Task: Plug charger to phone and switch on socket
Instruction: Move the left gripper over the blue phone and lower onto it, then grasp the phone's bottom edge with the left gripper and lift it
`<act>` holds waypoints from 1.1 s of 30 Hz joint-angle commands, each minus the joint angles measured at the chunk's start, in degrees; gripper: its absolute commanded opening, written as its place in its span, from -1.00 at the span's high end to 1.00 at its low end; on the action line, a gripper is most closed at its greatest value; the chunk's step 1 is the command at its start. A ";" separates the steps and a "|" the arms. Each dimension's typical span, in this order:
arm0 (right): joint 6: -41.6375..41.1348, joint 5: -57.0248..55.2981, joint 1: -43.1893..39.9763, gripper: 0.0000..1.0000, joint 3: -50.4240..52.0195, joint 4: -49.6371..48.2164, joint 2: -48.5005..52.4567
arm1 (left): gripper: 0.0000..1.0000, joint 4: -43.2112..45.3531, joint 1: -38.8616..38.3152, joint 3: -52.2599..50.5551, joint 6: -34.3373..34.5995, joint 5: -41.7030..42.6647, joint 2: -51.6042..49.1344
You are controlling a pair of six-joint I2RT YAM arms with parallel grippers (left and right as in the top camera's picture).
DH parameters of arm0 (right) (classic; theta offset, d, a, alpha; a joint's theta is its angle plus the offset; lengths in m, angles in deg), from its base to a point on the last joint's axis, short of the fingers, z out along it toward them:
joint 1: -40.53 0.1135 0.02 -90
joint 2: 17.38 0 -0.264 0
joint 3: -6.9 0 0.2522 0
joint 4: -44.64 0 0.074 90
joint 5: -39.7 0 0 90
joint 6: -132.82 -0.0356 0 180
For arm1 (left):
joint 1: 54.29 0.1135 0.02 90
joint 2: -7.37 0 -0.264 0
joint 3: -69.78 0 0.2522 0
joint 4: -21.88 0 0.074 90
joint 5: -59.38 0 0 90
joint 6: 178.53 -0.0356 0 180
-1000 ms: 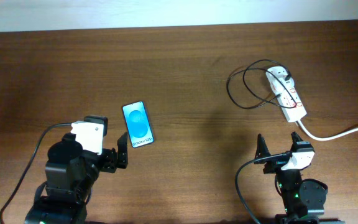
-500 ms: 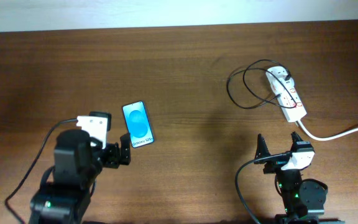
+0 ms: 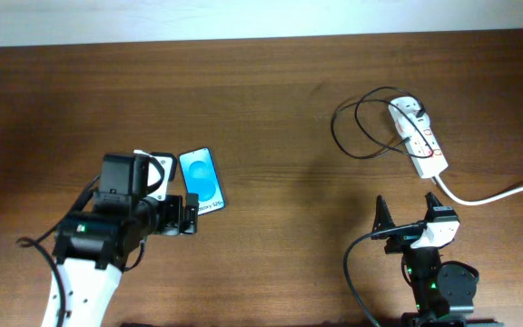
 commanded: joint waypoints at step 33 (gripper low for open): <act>-0.20 -0.07 0.35 -0.97 0.31 0.28 -0.26 | -0.98 18.08 -7.13 1.38 27.74 -12.81 -29.79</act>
